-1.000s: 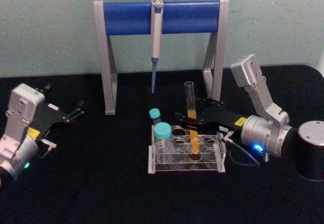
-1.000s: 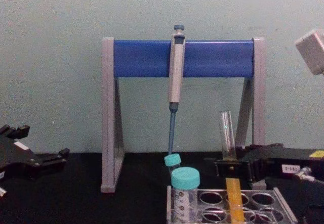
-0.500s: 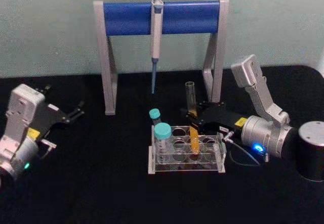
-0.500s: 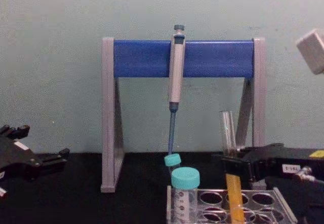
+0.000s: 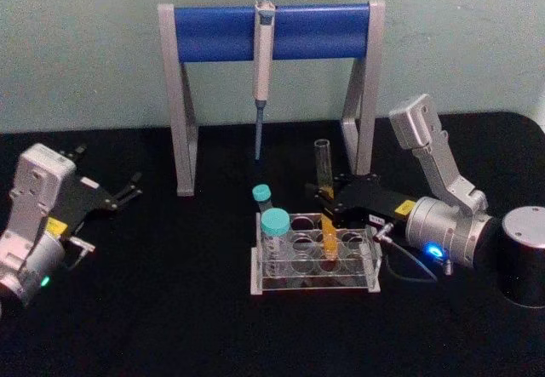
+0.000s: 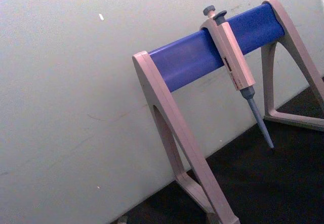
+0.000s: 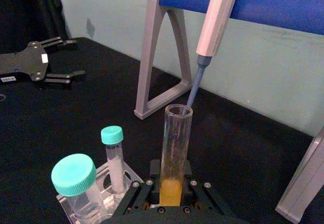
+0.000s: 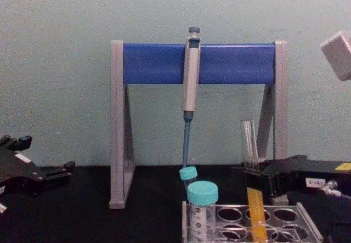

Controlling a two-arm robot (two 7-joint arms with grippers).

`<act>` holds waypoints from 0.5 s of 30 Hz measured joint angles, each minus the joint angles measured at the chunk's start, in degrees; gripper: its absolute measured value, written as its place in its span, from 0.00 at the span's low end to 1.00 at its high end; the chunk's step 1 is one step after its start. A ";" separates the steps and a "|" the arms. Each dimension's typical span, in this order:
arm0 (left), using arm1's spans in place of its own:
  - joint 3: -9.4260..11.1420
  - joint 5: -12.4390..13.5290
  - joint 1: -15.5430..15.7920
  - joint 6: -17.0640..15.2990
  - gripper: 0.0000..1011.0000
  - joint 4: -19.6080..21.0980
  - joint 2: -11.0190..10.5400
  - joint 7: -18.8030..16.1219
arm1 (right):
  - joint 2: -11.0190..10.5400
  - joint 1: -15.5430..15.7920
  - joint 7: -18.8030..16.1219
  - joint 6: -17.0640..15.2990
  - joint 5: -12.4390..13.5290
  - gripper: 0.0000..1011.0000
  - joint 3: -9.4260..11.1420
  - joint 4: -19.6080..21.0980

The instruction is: Pick up the test tube from the test tube rack, shake it, then place it back into the test tube rack.

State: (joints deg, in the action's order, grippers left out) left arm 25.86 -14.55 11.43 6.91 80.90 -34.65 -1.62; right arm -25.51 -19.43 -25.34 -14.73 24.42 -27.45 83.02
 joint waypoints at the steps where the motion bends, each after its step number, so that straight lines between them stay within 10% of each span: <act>1: 0.00 0.00 0.00 0.00 0.99 0.00 0.00 0.00 | 0.03 0.00 -0.03 0.07 0.00 0.23 0.00 -0.03; 15: 0.00 0.00 0.00 0.00 0.99 0.00 0.00 0.00 | 0.03 2.06 -0.48 5.06 -0.20 0.23 0.57 0.69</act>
State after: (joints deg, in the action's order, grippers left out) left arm 25.86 -14.55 11.43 6.91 80.90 -34.65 -1.62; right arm -25.48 -17.37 -25.82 -9.67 24.22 -26.88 83.71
